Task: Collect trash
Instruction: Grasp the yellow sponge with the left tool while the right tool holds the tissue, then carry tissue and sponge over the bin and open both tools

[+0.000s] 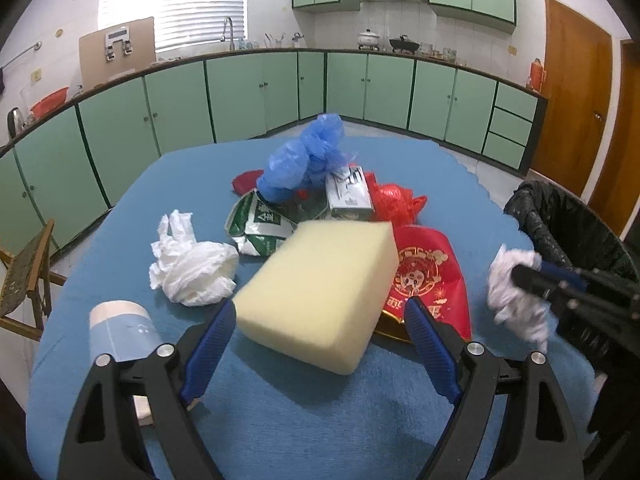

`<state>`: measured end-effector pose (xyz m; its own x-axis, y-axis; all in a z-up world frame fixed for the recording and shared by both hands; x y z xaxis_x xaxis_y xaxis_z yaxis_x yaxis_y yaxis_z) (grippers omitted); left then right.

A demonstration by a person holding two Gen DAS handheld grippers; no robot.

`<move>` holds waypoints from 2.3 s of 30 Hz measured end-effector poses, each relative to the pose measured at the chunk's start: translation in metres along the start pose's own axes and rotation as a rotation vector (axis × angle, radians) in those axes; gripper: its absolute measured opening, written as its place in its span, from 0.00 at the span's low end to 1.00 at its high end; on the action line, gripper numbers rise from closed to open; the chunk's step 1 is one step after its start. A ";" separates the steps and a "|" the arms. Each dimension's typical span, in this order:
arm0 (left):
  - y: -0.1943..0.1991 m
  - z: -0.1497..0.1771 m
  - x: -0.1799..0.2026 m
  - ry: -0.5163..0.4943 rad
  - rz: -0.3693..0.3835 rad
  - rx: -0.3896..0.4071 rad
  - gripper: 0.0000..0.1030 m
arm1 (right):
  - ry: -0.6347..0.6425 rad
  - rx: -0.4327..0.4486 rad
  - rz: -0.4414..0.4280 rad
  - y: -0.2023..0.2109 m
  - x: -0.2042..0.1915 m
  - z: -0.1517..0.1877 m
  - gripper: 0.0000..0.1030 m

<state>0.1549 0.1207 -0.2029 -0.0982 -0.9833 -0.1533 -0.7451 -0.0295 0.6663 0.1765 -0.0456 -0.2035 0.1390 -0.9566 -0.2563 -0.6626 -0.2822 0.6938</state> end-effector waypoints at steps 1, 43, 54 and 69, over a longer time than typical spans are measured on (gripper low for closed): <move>-0.002 0.001 0.001 -0.004 -0.003 -0.005 0.82 | -0.005 0.000 0.001 0.000 0.002 -0.001 0.19; 0.038 -0.051 -0.015 0.058 -0.052 0.096 0.45 | -0.031 0.102 -0.042 0.054 -0.007 -0.054 0.19; 0.046 -0.073 0.008 0.036 -0.005 0.140 0.45 | -0.047 0.179 -0.031 0.088 0.012 -0.077 0.19; 0.041 -0.114 0.093 -0.045 0.164 0.194 0.45 | -0.166 0.272 0.122 0.131 0.115 -0.092 0.19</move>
<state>0.1906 0.0071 -0.1068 -0.2543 -0.9629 -0.0902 -0.8292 0.1691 0.5327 0.1729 -0.1992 -0.0799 -0.0602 -0.9509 -0.3037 -0.8422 -0.1149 0.5267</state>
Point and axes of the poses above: each gripper's, at about its wrist camera, not at the fingertips, and y roughly against the way its jaws point, x to its right, z to its underside, the point moved 5 cm from there along -y, roughly the way its jaws point, and after that the axes turned 12 degrees about -y, right-handed, at the moved point
